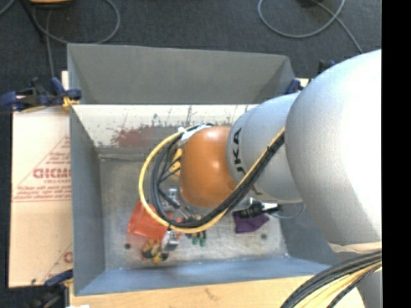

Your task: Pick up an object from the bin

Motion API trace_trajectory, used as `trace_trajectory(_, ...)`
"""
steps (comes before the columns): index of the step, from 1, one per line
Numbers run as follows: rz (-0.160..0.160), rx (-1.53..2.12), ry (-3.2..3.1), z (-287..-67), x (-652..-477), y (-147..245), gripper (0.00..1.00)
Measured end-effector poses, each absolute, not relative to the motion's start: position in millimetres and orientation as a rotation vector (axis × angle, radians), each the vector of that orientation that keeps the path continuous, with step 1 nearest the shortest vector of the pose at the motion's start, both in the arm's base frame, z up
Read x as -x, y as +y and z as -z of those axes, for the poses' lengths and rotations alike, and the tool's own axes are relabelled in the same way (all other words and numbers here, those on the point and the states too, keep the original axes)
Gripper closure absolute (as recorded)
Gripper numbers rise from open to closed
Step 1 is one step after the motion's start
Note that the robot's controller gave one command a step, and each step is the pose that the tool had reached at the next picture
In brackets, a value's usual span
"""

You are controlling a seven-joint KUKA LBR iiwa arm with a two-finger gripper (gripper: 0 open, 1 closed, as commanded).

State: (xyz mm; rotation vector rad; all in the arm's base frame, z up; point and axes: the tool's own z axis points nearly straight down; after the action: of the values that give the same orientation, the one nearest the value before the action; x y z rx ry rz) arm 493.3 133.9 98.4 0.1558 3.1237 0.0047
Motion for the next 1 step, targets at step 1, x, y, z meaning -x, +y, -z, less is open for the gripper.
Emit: trace_trajectory(1, -0.005, -0.157, 3.124, -98.4, -493.3, 133.9, 1.0)
